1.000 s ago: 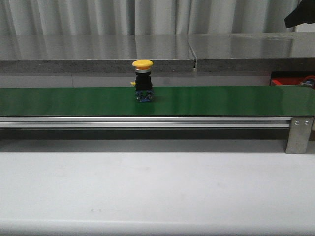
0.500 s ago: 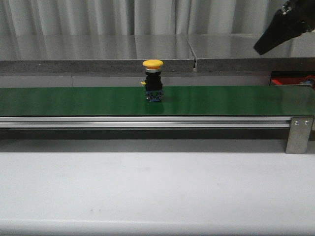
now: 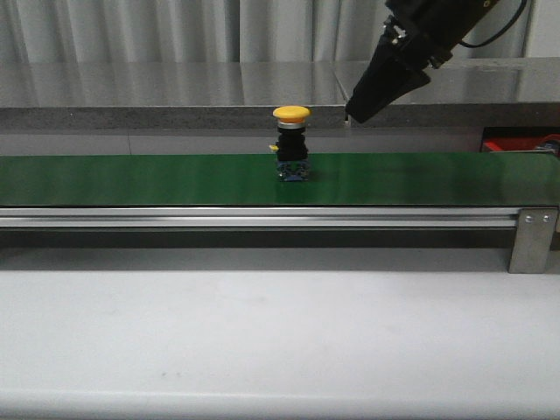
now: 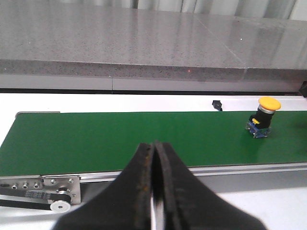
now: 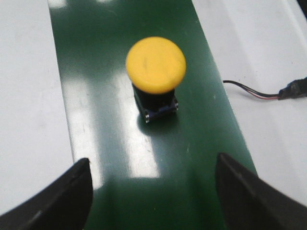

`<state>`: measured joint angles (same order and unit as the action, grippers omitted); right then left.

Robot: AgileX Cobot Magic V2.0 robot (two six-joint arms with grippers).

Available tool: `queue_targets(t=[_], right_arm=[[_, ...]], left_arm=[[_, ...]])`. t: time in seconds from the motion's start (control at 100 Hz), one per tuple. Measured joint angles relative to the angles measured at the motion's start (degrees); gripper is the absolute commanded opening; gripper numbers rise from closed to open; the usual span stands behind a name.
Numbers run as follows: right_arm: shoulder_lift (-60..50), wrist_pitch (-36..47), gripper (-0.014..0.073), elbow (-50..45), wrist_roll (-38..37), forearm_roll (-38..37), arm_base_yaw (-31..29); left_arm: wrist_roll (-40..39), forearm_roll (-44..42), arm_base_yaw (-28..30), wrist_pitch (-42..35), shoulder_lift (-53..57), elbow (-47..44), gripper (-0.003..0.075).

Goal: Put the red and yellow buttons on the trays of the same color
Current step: 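Move the right gripper over the yellow button on the belt, then grasp the yellow button with the right gripper and lift it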

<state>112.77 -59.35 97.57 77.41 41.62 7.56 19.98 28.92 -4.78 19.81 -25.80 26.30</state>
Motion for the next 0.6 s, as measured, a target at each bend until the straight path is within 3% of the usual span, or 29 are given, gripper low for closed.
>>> queue_targets(t=[0.6], right_arm=[[0.0, 8.1, 0.0533, 0.0, 0.2, 0.8, 3.6]], left_arm=[[0.0, 0.0, 0.0, 0.0, 0.0, 0.0, -0.002]])
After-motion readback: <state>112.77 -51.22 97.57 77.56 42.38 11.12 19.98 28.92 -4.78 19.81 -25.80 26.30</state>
